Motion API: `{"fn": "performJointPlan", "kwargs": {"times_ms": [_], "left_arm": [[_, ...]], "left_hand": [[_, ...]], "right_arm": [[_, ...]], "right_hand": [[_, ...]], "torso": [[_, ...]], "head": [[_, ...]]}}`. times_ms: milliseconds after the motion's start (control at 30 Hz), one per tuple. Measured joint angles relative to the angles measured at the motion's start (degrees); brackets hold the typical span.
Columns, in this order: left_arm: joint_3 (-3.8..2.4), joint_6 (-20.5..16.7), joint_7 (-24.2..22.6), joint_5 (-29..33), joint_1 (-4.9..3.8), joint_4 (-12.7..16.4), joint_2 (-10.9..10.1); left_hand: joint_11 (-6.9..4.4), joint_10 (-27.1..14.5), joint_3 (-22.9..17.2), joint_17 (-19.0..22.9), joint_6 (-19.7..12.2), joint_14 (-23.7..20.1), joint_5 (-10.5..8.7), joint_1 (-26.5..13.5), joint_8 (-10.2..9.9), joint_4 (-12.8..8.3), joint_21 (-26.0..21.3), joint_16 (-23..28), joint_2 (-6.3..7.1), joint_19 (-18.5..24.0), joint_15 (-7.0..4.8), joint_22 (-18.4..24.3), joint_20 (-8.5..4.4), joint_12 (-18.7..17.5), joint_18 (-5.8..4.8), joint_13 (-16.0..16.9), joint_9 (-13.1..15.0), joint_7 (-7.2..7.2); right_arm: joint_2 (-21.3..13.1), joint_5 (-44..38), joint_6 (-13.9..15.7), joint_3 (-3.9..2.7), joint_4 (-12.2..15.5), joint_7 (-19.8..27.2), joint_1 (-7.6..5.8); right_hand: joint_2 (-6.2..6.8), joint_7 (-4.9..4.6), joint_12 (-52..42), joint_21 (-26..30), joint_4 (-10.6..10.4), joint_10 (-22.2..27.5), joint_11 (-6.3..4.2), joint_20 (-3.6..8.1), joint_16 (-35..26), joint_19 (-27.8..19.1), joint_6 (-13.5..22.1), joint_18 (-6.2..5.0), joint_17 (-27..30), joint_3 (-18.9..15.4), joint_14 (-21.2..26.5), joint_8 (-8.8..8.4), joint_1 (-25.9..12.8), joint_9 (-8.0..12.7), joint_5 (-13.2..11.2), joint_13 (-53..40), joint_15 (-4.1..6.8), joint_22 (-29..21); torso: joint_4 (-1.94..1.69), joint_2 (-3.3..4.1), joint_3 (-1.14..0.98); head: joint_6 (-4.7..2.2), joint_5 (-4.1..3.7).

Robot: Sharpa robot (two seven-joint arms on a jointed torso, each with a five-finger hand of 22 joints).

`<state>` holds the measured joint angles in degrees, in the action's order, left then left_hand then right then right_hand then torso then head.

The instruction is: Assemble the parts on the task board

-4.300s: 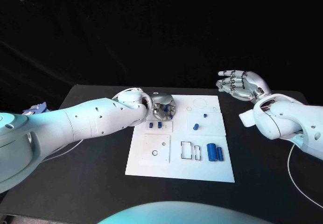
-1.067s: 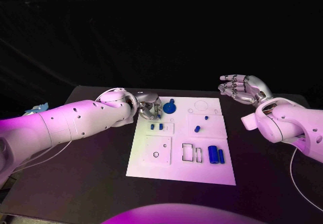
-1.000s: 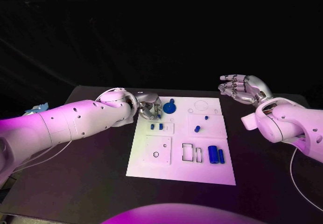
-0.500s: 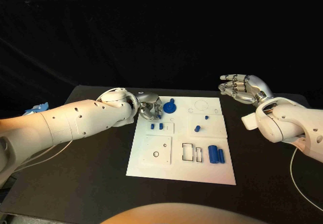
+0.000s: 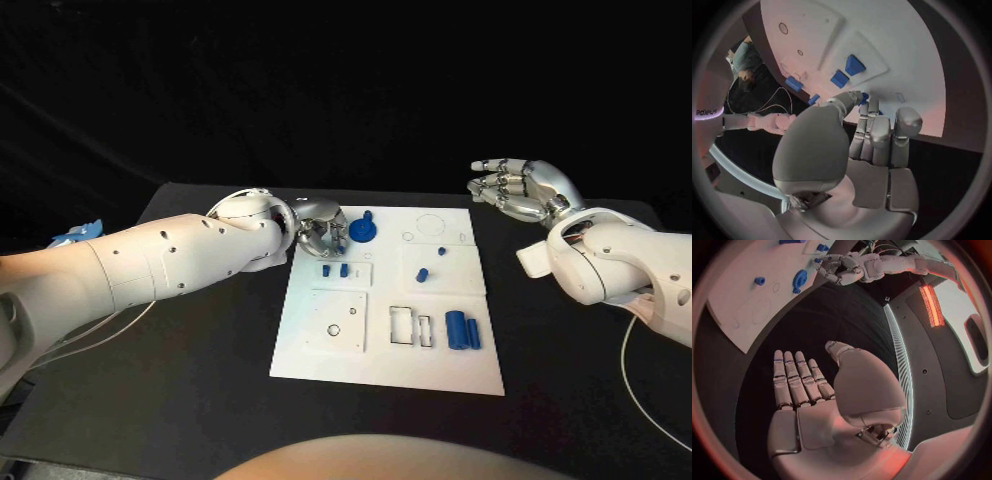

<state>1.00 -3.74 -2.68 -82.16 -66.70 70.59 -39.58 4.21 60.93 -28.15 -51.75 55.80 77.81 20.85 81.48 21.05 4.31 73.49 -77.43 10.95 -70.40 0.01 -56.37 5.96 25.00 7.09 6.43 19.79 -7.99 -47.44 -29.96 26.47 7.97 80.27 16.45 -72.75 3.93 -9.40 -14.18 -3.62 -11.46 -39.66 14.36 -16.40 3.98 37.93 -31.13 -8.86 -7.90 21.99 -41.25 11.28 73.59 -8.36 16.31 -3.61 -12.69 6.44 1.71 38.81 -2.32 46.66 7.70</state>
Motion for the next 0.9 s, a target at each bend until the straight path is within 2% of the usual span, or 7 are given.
{"fn": "performJointPlan", "kwargs": {"times_ms": [167,433,700,733,767,900], "left_arm": [[0.07,0.02,-0.01,0.19,0.05,0.03,-0.13],[0.26,0.27,0.12,0.42,0.29,-0.13,-0.35],[0.26,0.32,0.40,0.65,0.29,-0.30,-0.39],[0.26,0.32,0.43,0.68,0.29,-0.36,-0.40],[0.26,0.32,0.47,0.70,0.28,-0.40,-0.41],[0.25,0.34,0.66,0.77,0.28,-0.57,-0.46]], "left_hand": [[0.17,0.17,-0.08,0.39,-1.26,-0.32,-0.01,0.00,-1.45,-0.07,-0.44,0.00,0.00,0.70,0.32,0.68,0.29,-0.96,0.00,0.03,-0.18,-0.60],[0.51,0.10,-0.16,1.30,-5.95,-0.74,0.01,-0.45,-5.25,-0.14,-1.32,0.34,0.43,1.42,0.73,1.91,0.61,-2.45,0.00,0.55,-1.49,-1.22],[0.51,0.10,-0.16,1.30,-7.93,-0.74,0.01,-0.74,-6.77,-0.14,-1.32,0.34,0.73,1.41,0.73,1.96,0.60,-2.84,0.00,0.89,-1.97,-1.32],[0.51,0.10,-0.16,1.28,-8.28,-0.74,0.01,-0.75,-6.89,-0.14,-1.33,0.34,0.73,1.41,0.73,1.96,0.60,-2.84,-0.01,0.89,-2.02,-1.32],[0.51,0.10,-0.16,1.25,-8.28,-0.74,0.00,-0.74,-6.90,-0.14,-1.33,0.34,0.73,1.41,0.73,1.96,0.60,-2.84,0.00,0.89,-2.02,-1.32],[0.51,0.10,-0.16,1.25,-8.70,-0.73,0.00,-0.74,-7.22,-0.14,-1.32,0.34,0.73,1.62,0.73,1.96,0.39,-3.08,-0.01,0.95,-2.09,-1.34]], "right_arm": [[-0.05,0.01,-0.01,0.00,0.00,0.00,0.00],[-0.06,0.01,-0.06,0.00,0.00,-0.02,0.00],[-0.06,0.01,-0.08,0.00,-0.02,-0.07,0.00],[-0.06,0.02,-0.11,0.00,-0.04,-0.08,0.00],[-0.05,0.02,-0.14,0.00,-0.07,-0.10,0.00],[0.00,0.02,-0.30,0.00,-0.11,-0.18,0.05]], "right_hand": [[0.00,0.00,0.00,0.00,0.00,0.00,0.00,-0.02,0.00,-0.01,0.00,0.00,0.00,0.00,0.00,0.00,0.00,0.00,0.00,0.00,0.00,-0.02],[0.00,0.00,0.00,0.00,0.00,0.00,0.00,-0.20,0.00,-0.20,0.00,0.00,0.14,0.00,0.02,0.00,0.00,0.00,0.00,0.00,-0.02,-0.10],[0.00,0.00,0.23,0.00,0.00,0.01,0.00,-0.19,-0.22,-0.61,0.00,-0.01,0.25,0.00,0.38,-0.03,0.00,0.02,0.00,0.00,-0.09,-0.21],[0.00,0.00,0.39,0.00,0.00,0.01,0.00,-0.19,-0.23,-0.86,0.00,0.11,0.36,0.00,0.90,-0.29,0.00,0.08,0.00,0.00,-0.16,-0.32],[0.00,0.00,0.46,0.00,0.00,0.01,0.00,-0.18,-0.23,-1.26,0.00,0.84,0.49,0.00,1.25,-0.45,0.00,0.15,0.00,0.00,-0.21,-0.42],[0.00,0.00,0.46,-0.01,0.16,0.02,-0.02,-0.24,-0.54,-1.82,0.00,0.88,0.59,-0.16,1.66,-0.44,0.00,0.15,0.00,0.00,-0.20,-0.57]], "torso": [[0.00,-0.03,0.00],[-0.05,-0.03,0.03],[-0.05,0.01,0.04],[-0.04,0.01,0.04],[-0.04,0.01,0.04],[-0.04,0.01,0.04]], "head": [[0.01,-0.01],[-0.01,-0.07],[-0.02,-0.03],[-0.01,-0.03],[0.00,-0.03],[0.01,-0.02]]}}
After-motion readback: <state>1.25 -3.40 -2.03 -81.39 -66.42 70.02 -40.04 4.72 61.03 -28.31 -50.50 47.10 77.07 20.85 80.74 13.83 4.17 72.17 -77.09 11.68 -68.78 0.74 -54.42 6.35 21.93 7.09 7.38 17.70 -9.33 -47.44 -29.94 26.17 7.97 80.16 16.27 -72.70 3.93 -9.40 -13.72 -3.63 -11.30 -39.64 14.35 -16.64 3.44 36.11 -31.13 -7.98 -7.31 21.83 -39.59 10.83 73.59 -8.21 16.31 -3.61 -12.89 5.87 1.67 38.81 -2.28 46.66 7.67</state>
